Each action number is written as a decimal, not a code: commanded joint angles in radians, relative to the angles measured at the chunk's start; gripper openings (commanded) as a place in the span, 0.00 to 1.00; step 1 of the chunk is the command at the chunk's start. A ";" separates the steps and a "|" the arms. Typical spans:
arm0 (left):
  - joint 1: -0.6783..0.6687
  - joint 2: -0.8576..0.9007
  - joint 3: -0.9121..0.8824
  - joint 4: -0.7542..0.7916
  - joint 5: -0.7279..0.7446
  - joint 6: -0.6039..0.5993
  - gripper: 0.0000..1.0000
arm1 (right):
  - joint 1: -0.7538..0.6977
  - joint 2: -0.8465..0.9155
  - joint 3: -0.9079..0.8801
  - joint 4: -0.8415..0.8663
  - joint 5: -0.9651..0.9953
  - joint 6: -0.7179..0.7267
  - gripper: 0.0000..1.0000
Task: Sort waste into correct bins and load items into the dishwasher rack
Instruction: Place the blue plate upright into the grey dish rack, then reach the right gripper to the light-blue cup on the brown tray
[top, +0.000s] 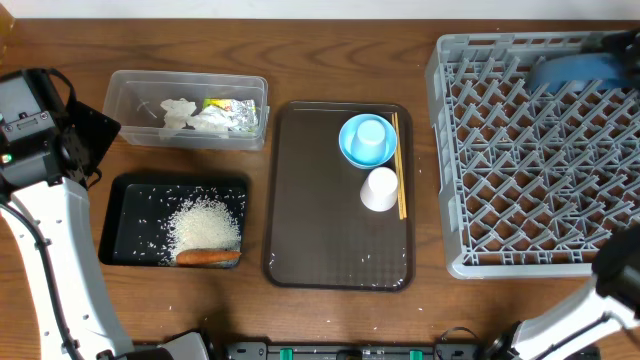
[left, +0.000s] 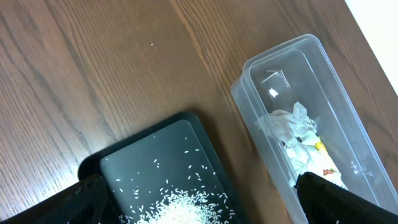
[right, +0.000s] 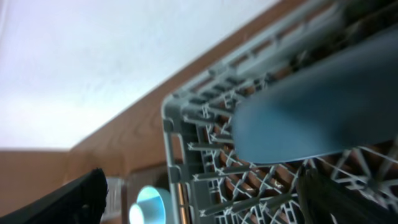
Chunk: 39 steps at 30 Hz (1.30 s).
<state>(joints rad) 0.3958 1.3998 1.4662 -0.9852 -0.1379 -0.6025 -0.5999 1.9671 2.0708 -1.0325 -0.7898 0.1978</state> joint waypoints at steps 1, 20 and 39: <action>0.004 0.005 0.010 -0.002 -0.013 -0.001 1.00 | 0.010 -0.160 0.008 0.010 0.082 0.115 0.99; 0.004 0.005 0.010 -0.002 -0.013 -0.001 1.00 | 0.730 -0.418 0.008 -0.104 0.518 0.153 0.99; 0.004 0.005 0.010 -0.002 -0.013 -0.001 1.00 | 1.126 0.047 0.008 -0.527 0.742 0.206 0.99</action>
<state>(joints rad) 0.3958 1.3998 1.4662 -0.9852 -0.1379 -0.6025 0.4892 1.9751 2.0747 -1.5383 -0.0696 0.3893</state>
